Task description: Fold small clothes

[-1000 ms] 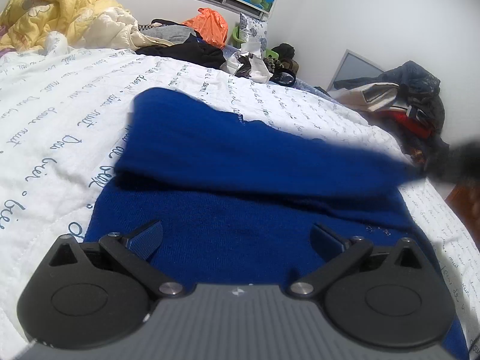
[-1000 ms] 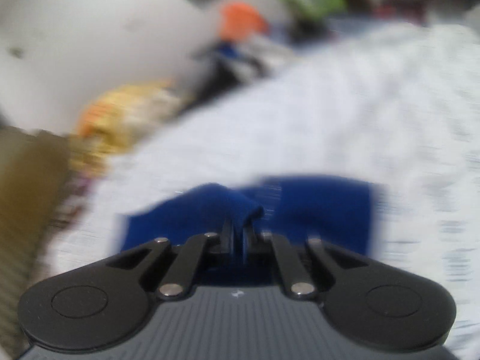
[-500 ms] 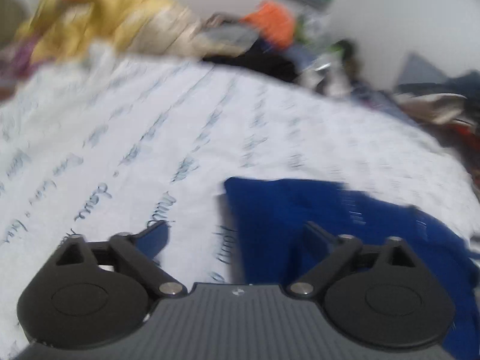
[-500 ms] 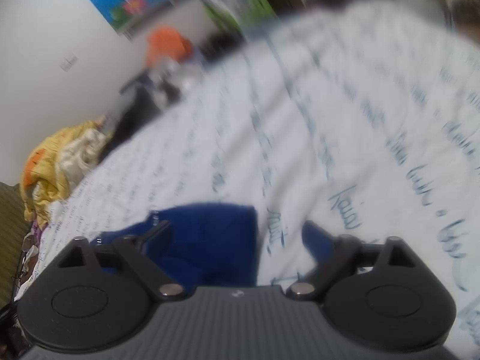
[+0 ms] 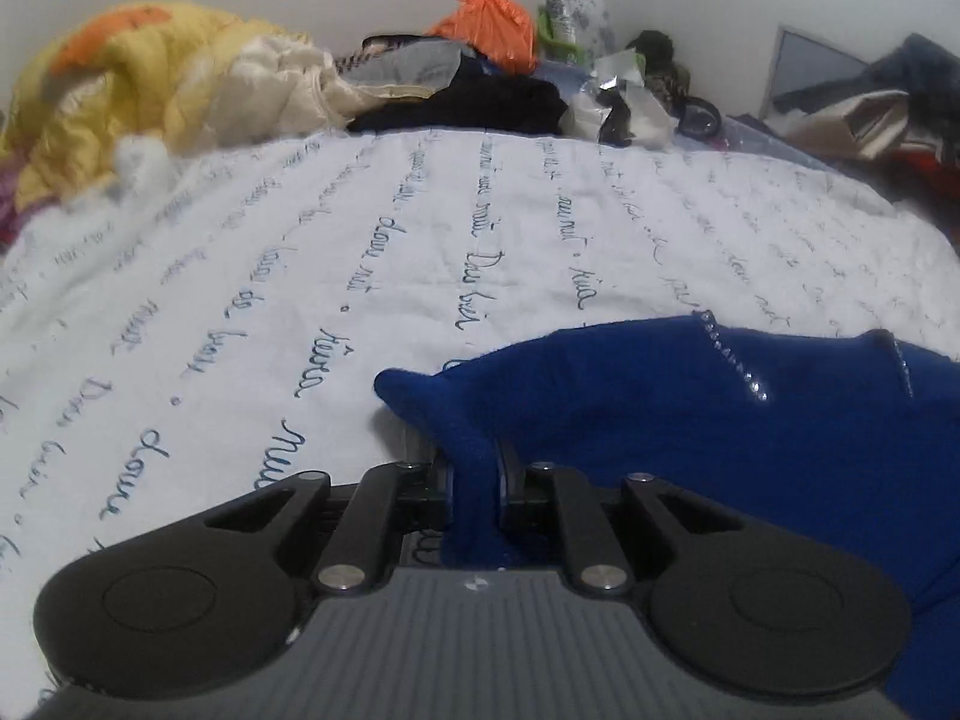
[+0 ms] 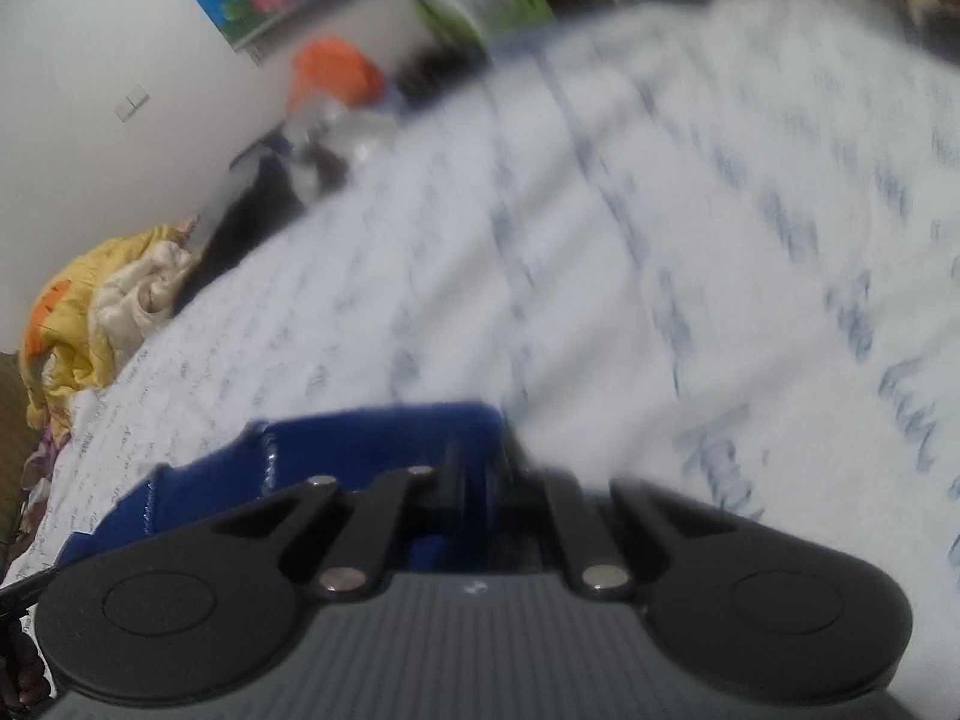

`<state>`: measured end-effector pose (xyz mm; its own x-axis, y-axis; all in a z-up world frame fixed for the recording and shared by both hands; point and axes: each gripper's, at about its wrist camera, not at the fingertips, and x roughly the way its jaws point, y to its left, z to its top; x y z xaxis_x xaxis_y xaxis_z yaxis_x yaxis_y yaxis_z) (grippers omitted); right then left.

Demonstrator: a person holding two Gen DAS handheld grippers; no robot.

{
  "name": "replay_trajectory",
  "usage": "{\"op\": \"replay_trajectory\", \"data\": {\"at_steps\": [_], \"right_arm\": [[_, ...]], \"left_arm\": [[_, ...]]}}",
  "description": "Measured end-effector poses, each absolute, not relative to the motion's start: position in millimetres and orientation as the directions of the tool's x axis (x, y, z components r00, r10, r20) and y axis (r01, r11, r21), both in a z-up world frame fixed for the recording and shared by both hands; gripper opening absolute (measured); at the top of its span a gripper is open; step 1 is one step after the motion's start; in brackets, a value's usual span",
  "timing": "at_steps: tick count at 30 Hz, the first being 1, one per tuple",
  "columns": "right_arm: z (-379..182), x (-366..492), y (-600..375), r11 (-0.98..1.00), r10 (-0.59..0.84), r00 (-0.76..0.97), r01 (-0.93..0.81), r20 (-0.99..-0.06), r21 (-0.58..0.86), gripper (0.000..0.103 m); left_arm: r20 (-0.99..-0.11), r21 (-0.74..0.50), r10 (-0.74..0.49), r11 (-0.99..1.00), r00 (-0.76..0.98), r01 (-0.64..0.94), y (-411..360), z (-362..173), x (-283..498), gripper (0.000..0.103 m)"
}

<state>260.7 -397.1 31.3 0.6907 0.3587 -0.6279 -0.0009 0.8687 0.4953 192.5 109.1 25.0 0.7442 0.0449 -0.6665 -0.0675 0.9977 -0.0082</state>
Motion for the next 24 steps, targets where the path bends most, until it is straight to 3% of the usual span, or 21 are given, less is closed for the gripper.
{"op": "replay_trajectory", "data": {"at_steps": [3,4,5,6,7,9,11,13,14,16,17,20,24], "right_arm": [[32,250,-397,0.825,0.384,0.701,0.032,-0.6,0.565,0.016],[36,243,-397,0.813,0.396,0.692,0.042,-0.604,0.581,0.022],[43,233,-396,0.806,0.408,0.692,0.033,-0.596,0.591,0.035],[49,218,-394,0.803,0.42,0.701,0.01,-0.577,0.596,0.05],[57,202,-391,0.805,0.43,0.704,-0.016,-0.565,0.593,0.058],[63,169,-384,0.831,0.448,0.675,-0.072,-0.586,0.552,0.063],[61,141,-374,0.871,0.428,0.634,-0.101,-0.644,0.48,0.063],[55,122,-364,0.896,0.409,0.603,-0.121,-0.685,0.428,0.062],[51,114,-360,0.898,0.412,0.599,-0.138,-0.687,0.418,0.06],[48,108,-352,0.897,0.421,0.607,-0.17,-0.674,0.407,0.024],[45,111,-350,0.898,0.417,0.597,-0.155,-0.685,0.411,0.004],[41,117,-360,0.886,0.426,0.6,-0.129,-0.677,0.445,0.004],[30,110,-393,0.833,0.462,0.622,-0.06,-0.632,0.55,0.003]], "left_arm": [[-0.663,-0.054,-0.001,0.997,0.748,-0.047,117,39,175,0.031],[-0.661,-0.083,-0.023,0.996,0.75,-0.042,123,45,163,0.052],[-0.652,-0.121,-0.052,0.992,0.756,-0.036,131,50,149,0.074],[-0.636,-0.162,-0.083,0.986,0.767,-0.027,139,54,130,0.08],[-0.627,-0.199,-0.113,0.98,0.77,-0.018,145,56,113,0.082],[-0.655,-0.252,-0.162,0.968,0.739,-0.011,153,50,86,0.078],[-0.71,-0.291,-0.2,0.957,0.675,-0.023,154,36,70,0.061],[-0.716,-0.277,-0.2,0.961,0.669,-0.01,147,29,58,0.056],[-0.721,-0.281,-0.213,0.96,0.659,0.004,143,28,57,0.044],[-0.74,-0.298,-0.254,0.954,0.623,0.035,134,27,61,0.007],[-0.748,-0.252,-0.217,0.967,0.627,0.034,127,28,61,0.006],[-0.727,-0.083,-0.063,0.997,0.684,0.004,126,37,57,0.006],[-0.751,-0.165,-0.119,0.986,0.65,-0.009,147,32,53,0.008]]}}
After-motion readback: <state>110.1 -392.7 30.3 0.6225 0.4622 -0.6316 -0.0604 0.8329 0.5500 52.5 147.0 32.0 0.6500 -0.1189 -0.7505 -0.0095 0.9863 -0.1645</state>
